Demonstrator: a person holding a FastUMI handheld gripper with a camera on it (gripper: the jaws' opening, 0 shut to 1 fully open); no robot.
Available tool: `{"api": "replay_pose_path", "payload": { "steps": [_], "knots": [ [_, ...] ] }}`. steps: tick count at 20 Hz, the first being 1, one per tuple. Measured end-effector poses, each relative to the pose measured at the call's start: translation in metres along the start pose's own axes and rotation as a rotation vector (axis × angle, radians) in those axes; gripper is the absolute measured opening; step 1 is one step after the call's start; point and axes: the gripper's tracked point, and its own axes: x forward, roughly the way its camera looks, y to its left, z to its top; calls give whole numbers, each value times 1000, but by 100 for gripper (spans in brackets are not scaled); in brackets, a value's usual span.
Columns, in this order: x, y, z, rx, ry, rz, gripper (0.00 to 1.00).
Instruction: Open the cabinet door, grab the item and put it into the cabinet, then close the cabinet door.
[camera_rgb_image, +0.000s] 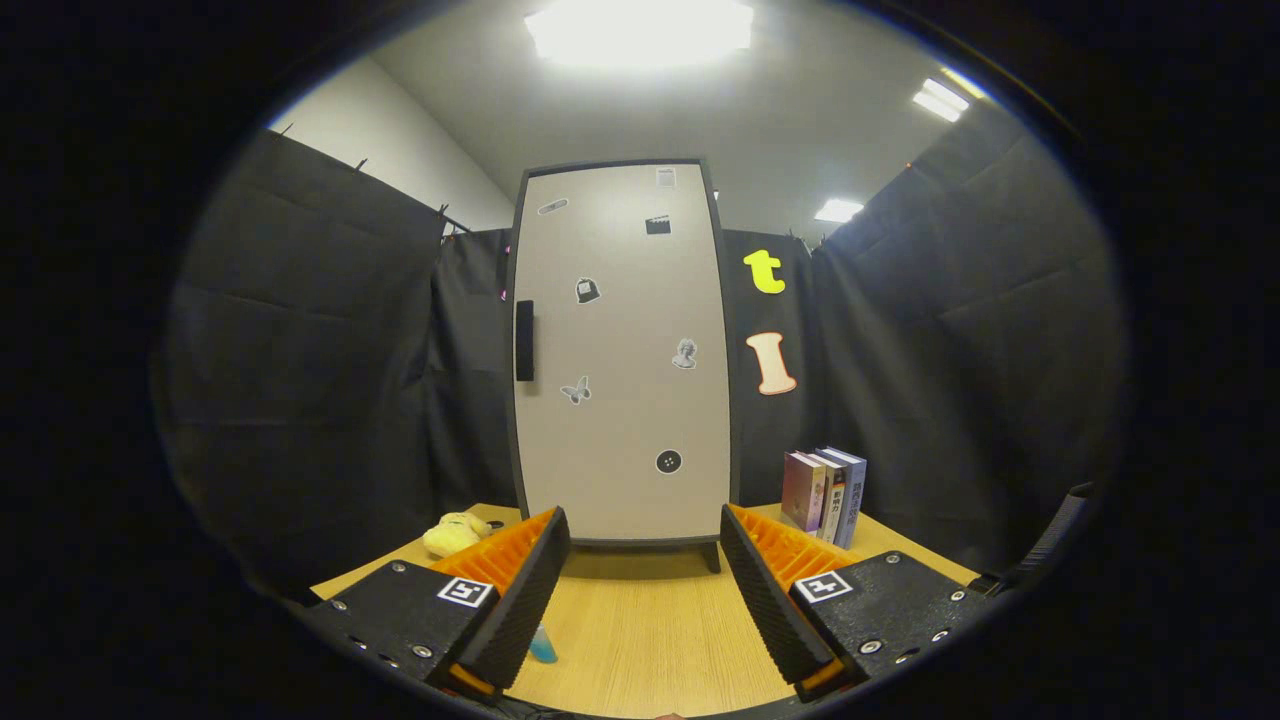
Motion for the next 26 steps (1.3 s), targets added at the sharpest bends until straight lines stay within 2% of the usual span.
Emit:
{"api": "replay_pose_path", "payload": {
  "steps": [10,26],
  "knots": [
    [62,24,40,22,-19,45,94],
    [202,99,101,31,-32,157,93]
  ]
}}
